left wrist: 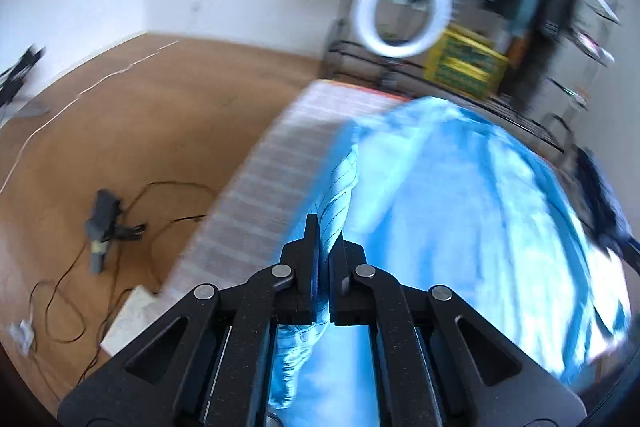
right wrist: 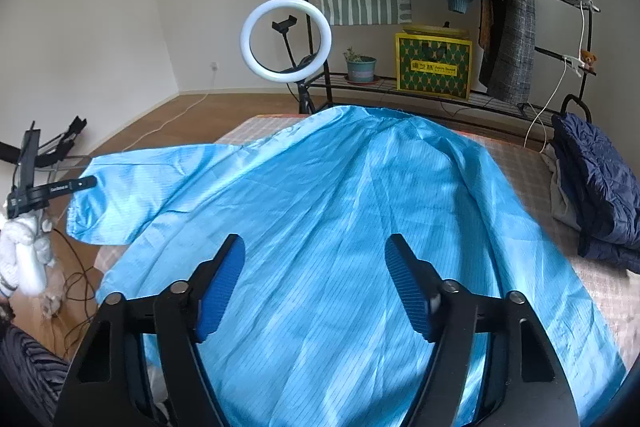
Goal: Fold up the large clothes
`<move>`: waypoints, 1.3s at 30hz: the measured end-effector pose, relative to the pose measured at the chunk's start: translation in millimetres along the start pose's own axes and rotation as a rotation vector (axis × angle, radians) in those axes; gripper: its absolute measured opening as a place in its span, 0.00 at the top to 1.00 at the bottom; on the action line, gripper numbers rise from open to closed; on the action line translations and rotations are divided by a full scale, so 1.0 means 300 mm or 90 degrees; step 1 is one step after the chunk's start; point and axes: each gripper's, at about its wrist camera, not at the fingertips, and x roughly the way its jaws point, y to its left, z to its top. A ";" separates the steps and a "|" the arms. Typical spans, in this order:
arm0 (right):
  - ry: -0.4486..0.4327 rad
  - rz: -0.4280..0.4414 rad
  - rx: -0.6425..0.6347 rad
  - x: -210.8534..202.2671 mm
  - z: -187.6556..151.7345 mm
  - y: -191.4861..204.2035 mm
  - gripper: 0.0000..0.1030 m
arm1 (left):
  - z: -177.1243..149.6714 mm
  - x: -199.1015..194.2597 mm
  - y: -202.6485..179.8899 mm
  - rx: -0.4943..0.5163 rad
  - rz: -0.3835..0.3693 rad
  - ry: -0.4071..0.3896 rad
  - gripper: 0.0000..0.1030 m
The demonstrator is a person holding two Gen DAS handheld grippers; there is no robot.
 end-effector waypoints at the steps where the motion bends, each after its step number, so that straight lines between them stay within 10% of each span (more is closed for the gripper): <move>1: 0.002 0.002 0.000 0.005 0.001 0.004 0.36 | -0.020 -0.020 -0.050 0.022 -0.016 -0.001 0.99; 10: 0.009 -0.006 -0.006 0.012 -0.008 0.006 0.42 | -0.246 -0.112 -0.397 0.195 -0.112 0.042 0.99; 18: 0.023 -0.001 -0.007 0.032 -0.008 0.016 0.42 | -0.391 -0.071 -0.470 0.283 -0.096 0.104 0.99; 21: 0.028 0.007 -0.015 0.043 -0.005 0.039 0.42 | -0.413 -0.073 -0.479 0.294 -0.102 0.124 0.72; 24: 0.032 0.022 -0.020 0.049 0.011 0.053 0.42 | -0.413 -0.105 -0.465 0.286 -0.118 0.124 0.43; 29: 0.046 0.080 0.007 0.067 0.095 0.059 0.42 | -0.358 -0.175 -0.388 0.257 -0.124 0.114 0.43; 39: 0.104 0.138 -0.098 0.345 0.381 0.284 0.42 | -0.194 0.032 0.120 -0.027 -0.038 0.188 0.46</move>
